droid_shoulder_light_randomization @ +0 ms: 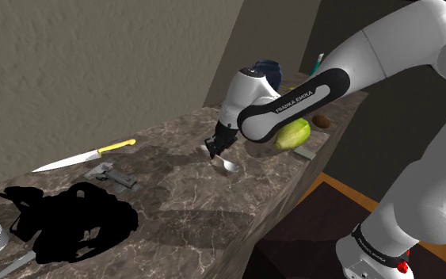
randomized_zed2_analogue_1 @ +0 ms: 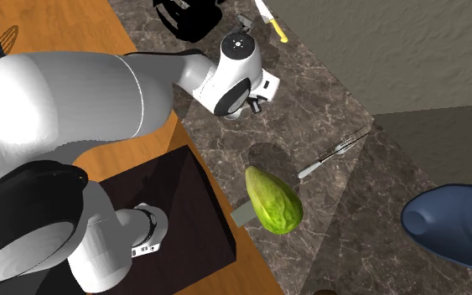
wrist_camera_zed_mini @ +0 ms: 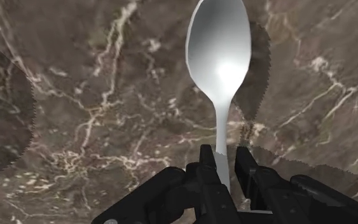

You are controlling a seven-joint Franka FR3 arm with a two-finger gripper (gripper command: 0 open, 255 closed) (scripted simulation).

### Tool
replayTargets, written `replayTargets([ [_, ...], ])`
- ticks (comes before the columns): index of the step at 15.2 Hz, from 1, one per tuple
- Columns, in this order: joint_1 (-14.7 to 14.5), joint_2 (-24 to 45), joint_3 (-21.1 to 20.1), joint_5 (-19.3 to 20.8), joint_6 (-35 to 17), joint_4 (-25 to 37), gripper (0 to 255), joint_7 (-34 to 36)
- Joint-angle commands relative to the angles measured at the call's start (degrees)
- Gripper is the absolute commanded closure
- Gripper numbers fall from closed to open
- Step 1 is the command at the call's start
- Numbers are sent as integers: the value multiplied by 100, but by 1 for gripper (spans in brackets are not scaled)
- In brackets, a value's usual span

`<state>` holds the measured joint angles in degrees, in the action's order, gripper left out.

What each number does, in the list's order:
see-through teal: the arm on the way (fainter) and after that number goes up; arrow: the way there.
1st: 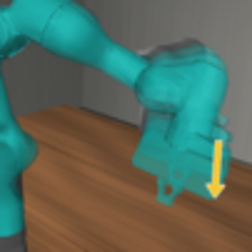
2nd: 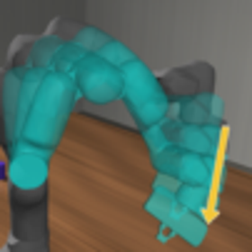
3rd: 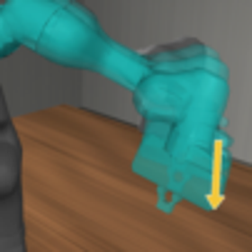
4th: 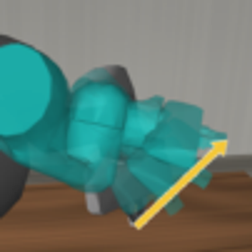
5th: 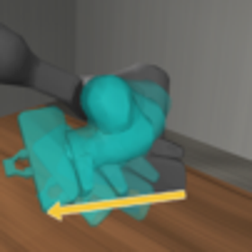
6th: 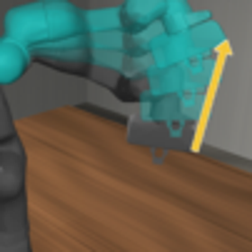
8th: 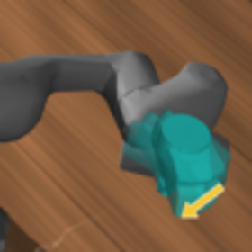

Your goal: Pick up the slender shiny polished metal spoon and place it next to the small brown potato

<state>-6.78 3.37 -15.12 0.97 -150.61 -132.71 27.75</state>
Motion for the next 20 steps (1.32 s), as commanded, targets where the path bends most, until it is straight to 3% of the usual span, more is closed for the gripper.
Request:
replayTargets([
  [1,6,-115,-7,-61,148,36,255,-45],
  [20,14,-905,21,-362,1614,737,255,-250],
])
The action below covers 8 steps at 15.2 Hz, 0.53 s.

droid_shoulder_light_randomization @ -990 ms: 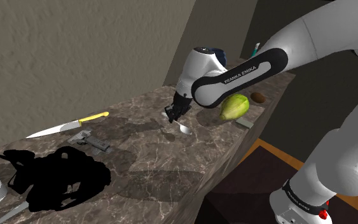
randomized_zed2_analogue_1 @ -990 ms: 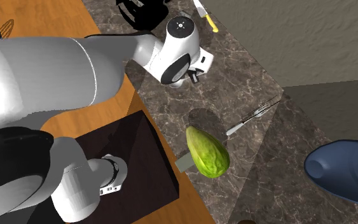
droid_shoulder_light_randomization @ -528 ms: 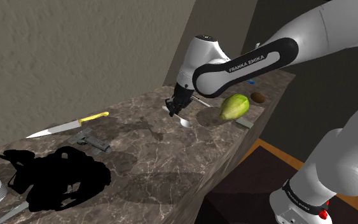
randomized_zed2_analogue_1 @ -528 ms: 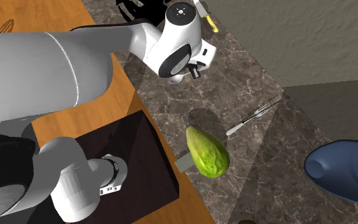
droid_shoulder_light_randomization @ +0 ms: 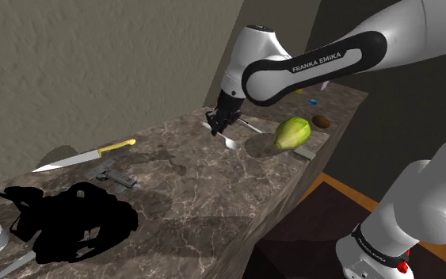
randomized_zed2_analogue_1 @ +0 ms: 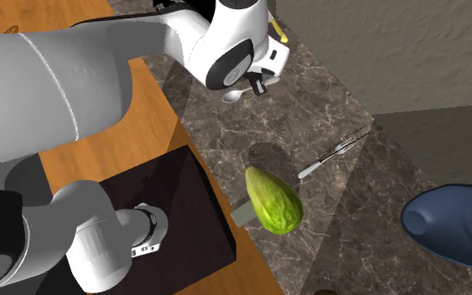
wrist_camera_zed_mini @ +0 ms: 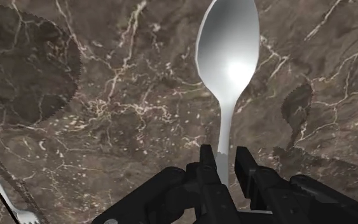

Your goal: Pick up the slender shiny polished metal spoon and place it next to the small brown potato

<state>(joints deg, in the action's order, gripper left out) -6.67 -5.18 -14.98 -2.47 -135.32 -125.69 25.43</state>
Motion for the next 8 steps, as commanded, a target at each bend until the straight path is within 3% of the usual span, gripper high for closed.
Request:
replayTargets([
  [1,2,-79,11,-25,163,83,255,-23],
  [3,3,-110,14,-33,247,138,255,-28],
  [8,262,-387,453,-278,248,-168,255,-875],
])
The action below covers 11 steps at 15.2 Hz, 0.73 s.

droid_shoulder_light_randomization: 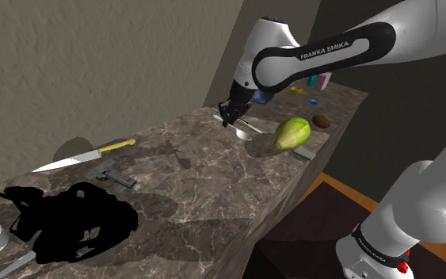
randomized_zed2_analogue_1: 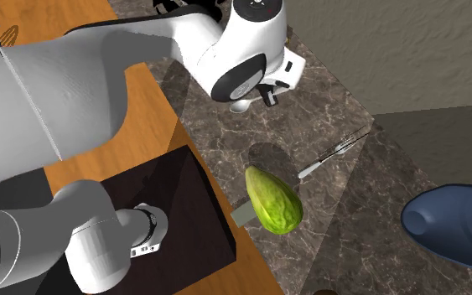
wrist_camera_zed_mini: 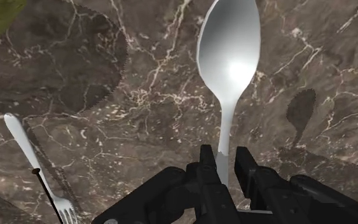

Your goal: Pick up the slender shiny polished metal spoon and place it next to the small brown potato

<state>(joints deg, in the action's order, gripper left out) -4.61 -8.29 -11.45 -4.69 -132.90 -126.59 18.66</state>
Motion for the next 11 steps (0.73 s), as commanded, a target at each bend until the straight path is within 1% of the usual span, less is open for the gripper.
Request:
replayTargets([
  [1,109,-114,189,-94,13,-119,255,-364],
  [6,373,-220,651,-242,71,-227,255,-1177],
  [11,643,-181,1113,-351,168,-169,255,-1968],
])
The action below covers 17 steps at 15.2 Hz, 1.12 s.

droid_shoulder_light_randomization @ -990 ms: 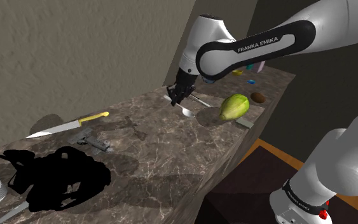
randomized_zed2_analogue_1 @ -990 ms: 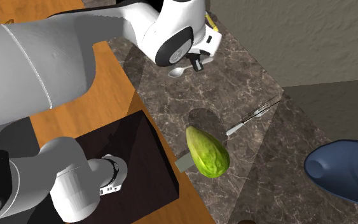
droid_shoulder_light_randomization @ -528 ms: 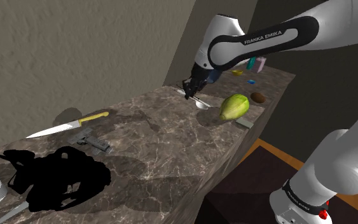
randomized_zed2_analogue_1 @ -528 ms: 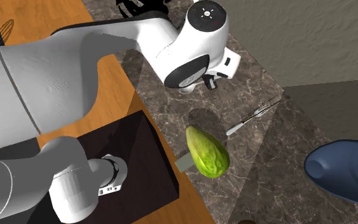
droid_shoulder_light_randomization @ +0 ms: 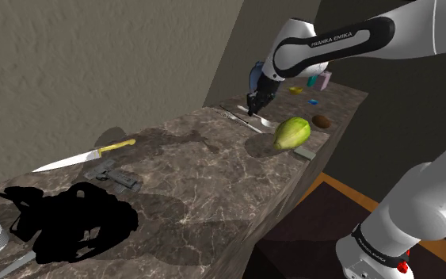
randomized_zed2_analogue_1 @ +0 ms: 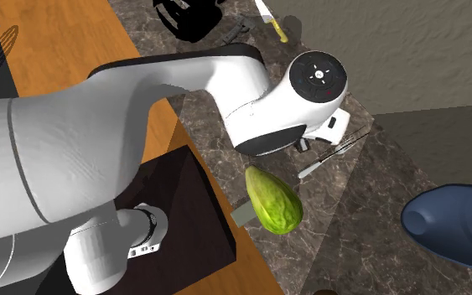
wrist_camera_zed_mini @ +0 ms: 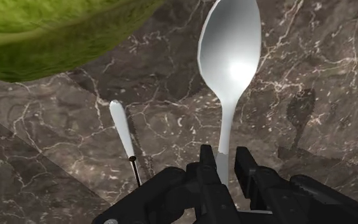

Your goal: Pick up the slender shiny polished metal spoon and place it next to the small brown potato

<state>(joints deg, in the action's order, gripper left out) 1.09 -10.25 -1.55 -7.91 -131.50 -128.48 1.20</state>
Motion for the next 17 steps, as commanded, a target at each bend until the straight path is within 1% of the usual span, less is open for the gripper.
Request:
replayTargets([
  [1,128,39,214,-50,52,52,255,-377],
  [9,564,437,910,-248,306,542,255,-1601],
  [17,1050,1176,1486,-574,704,1460,255,-2773],
])
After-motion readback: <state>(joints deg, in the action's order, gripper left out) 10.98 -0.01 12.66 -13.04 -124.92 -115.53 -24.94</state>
